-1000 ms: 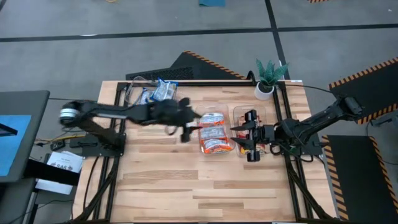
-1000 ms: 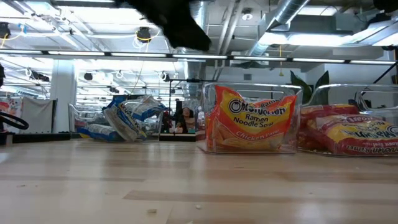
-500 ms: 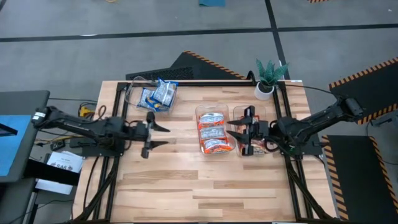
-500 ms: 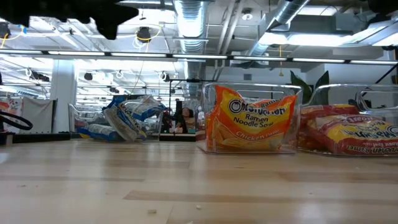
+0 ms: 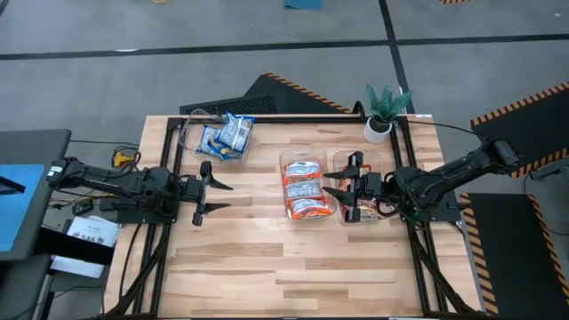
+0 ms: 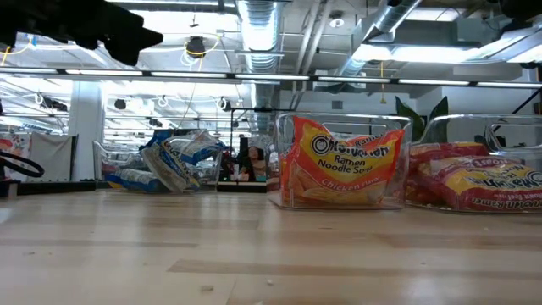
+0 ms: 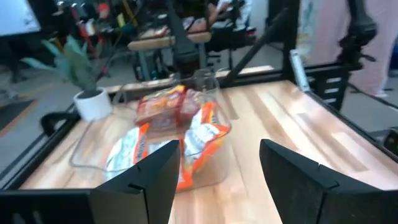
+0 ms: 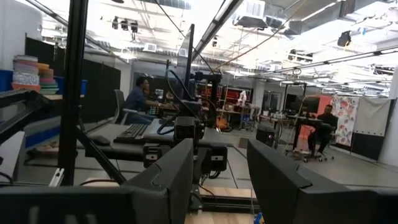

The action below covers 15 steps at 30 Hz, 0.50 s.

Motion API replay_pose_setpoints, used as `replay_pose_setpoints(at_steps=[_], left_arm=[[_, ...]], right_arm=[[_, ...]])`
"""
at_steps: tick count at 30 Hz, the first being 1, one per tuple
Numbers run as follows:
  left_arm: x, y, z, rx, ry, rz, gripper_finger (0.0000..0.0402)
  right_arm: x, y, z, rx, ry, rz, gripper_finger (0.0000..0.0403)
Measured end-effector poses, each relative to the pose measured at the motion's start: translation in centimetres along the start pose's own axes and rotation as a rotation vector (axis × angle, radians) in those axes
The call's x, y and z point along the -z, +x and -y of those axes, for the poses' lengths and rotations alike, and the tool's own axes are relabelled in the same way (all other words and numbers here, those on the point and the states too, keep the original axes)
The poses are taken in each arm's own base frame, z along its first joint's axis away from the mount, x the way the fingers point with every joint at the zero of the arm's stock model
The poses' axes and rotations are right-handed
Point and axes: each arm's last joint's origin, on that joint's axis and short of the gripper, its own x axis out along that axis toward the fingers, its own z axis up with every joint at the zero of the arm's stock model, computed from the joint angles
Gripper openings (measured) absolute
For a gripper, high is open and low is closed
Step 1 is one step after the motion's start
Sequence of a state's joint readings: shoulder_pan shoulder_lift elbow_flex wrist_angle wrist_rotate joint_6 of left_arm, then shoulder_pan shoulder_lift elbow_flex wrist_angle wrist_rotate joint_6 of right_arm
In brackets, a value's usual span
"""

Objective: Sort Maruchan noodles
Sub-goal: Return to Home Position

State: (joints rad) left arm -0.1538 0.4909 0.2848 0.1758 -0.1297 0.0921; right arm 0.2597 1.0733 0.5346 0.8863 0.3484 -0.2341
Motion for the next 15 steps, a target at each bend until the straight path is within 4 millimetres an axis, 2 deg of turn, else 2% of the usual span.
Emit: replay_pose_setpoints(at_steps=[4,9,15], left_arm=[[1.7,0.0,0.1,0.021,0.023,0.074,0.0213],[5.0,-0.4,-0.8,-0.108,0.012,0.117,0.0213],[5.4,-1.1,-1.8,-0.1,-0.034,0.154,0.0213]], right_arm=[[0.0,0.0,0.0,-0.003,-0.002,-0.003,0.0175],[0.1,0.0,0.0,-0.004,-0.003,-0.008,0.0175],[0.4,0.0,-0.1,-0.011,-0.006,-0.037,0.0175]])
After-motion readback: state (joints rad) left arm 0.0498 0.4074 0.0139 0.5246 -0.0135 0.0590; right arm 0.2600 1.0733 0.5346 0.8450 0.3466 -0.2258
